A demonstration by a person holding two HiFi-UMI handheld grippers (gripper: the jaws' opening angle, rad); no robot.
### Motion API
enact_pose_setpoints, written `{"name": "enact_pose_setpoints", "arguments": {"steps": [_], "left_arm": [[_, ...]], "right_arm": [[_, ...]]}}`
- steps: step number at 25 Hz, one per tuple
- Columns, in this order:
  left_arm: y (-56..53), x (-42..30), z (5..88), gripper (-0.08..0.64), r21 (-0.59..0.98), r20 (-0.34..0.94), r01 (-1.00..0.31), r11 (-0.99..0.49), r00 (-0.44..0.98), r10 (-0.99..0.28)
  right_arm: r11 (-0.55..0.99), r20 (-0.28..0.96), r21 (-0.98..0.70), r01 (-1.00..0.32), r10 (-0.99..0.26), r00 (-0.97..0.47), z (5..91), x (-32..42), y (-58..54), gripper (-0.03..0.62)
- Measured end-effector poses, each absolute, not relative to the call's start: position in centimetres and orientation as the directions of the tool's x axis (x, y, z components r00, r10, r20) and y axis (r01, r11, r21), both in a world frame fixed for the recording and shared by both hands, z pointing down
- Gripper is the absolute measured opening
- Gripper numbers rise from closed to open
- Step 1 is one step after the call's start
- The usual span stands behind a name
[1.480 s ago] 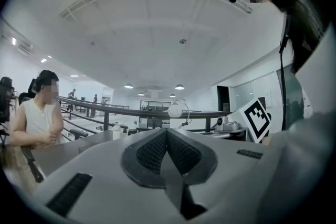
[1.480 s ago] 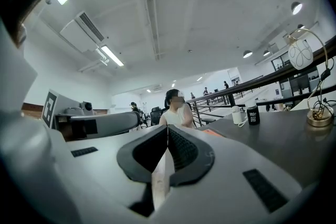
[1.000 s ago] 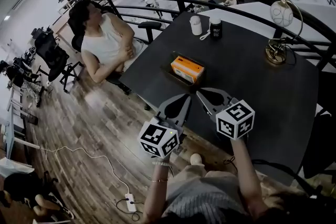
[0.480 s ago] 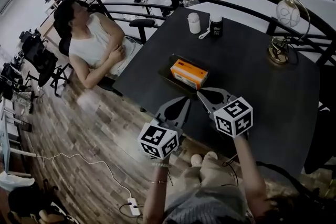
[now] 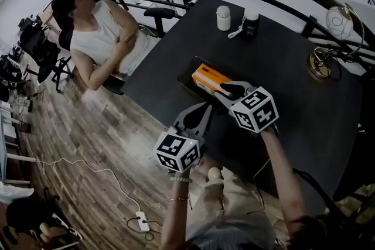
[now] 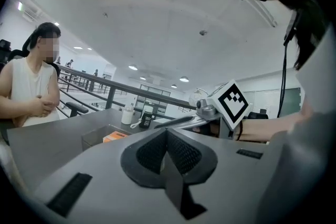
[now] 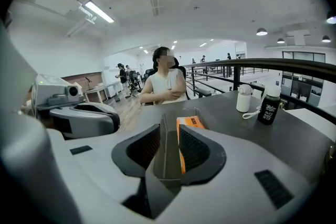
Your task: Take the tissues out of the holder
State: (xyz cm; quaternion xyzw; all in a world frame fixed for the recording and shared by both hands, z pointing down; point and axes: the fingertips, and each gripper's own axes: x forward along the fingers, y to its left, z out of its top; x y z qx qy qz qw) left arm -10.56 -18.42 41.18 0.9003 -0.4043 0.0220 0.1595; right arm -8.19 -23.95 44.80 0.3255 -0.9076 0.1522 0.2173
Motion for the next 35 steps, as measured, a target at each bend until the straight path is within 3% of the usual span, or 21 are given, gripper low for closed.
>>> {"name": "enact_pose_setpoints", "arguments": {"steps": [5, 15, 26, 35], "left_arm": [[-19.7, -11.7, 41.9, 0.008, 0.276, 0.179, -0.753, -0.598, 0.651, -0.737], [-22.0, -15.3, 43.3, 0.008, 0.268, 0.200, -0.793, -0.546, 0.601, -0.774], [-22.2, -16.9, 44.7, 0.008, 0.291, 0.213, -0.804, -0.518, 0.583, -0.784], [-21.4, -17.1, 44.3, 0.008, 0.294, 0.209, -0.809, -0.510, 0.575, -0.791]], "right_arm": [[0.780, 0.580, -0.051, -0.624, -0.486, -0.654, 46.7, -9.9, -26.9, 0.127], [0.835, 0.742, 0.041, -0.548, -0.393, -0.544, 50.9, -12.0, -29.3, 0.130], [0.829, 0.839, 0.202, -0.521, -0.421, -0.344, 53.8, -12.3, -30.0, 0.123], [0.839, 0.809, 0.111, -0.533, -0.388, -0.442, 53.0, -12.6, -29.2, 0.058]]}}
